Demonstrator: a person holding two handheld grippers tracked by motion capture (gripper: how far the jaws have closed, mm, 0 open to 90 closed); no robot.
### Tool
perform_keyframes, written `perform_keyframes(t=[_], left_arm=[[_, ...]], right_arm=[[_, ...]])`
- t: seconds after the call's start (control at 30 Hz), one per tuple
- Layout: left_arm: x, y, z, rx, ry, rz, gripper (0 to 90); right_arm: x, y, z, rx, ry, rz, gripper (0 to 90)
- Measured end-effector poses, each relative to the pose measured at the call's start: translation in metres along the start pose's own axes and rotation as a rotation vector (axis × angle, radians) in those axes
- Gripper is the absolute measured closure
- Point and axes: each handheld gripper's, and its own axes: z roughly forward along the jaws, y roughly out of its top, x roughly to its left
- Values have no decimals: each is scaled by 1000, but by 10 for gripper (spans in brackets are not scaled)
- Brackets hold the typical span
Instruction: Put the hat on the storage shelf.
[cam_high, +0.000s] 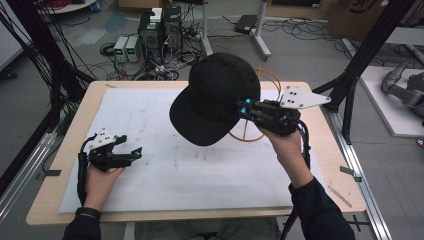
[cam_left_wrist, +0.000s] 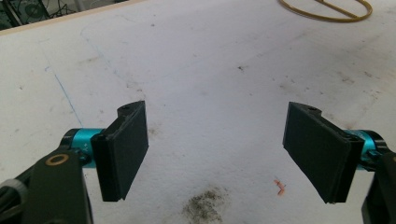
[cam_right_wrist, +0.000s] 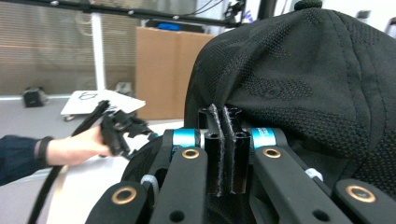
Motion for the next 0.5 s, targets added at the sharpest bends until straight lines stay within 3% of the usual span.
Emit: perform_keyframes(t=[0.27, 0.5], left_arm=[[0, 0, 1, 3, -2, 5, 225], [1, 0, 2, 2, 2, 1, 225]], right_arm=[[-18, 9, -27, -34, -123, -19, 890], [-35, 8, -40, -34, -205, 7, 890]])
